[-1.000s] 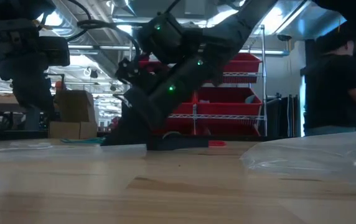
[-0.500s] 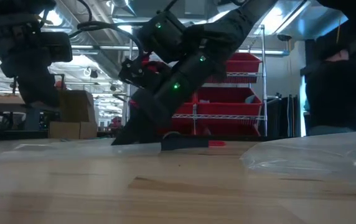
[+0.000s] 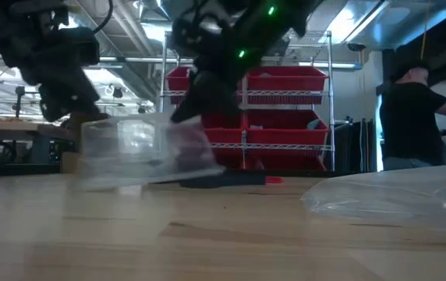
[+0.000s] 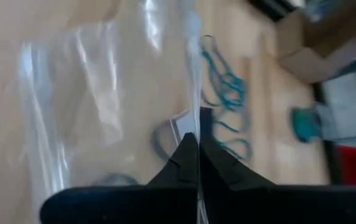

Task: Sort rubber bands
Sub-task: Open the transparent zip bag

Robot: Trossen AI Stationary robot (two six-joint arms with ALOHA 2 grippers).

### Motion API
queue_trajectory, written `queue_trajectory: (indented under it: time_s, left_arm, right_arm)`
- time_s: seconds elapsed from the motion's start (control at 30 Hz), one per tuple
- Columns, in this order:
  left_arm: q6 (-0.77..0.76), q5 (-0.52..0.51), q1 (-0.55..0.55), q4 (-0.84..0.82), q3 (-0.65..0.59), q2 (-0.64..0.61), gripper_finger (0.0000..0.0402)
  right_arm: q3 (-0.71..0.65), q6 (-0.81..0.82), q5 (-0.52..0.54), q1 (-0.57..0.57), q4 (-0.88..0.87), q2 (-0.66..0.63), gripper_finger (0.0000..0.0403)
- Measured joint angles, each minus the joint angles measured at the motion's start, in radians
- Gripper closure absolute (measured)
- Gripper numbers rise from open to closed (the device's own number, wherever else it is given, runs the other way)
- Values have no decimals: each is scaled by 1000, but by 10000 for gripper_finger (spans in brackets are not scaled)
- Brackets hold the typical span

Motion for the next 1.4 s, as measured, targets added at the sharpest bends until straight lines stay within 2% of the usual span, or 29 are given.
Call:
queue_trajectory:
  time_s: [0.2, 0.37, 0.47, 0.6, 1.4]
  left_arm:
    - [-24, -41, 0, 87, 1, -15, 284]
    - [31, -44, 0, -21, 79, -63, 284]
    - [127, -78, 0, -146, 152, -80, 284]
    - [212, -83, -1, -212, 193, -79, 284]
    - [301, -109, -2, -128, 167, -77, 284]
  right_arm:
    - [-1, -33, 246, 72, -81, -82, 402]
    - [-22, 33, 337, 124, -93, -100, 403]
    - [-21, 88, 354, 142, -87, -110, 403]
    - [-21, 143, 361, 149, -77, -107, 403]
    - [-11, 157, 374, 146, -1, -108, 403]
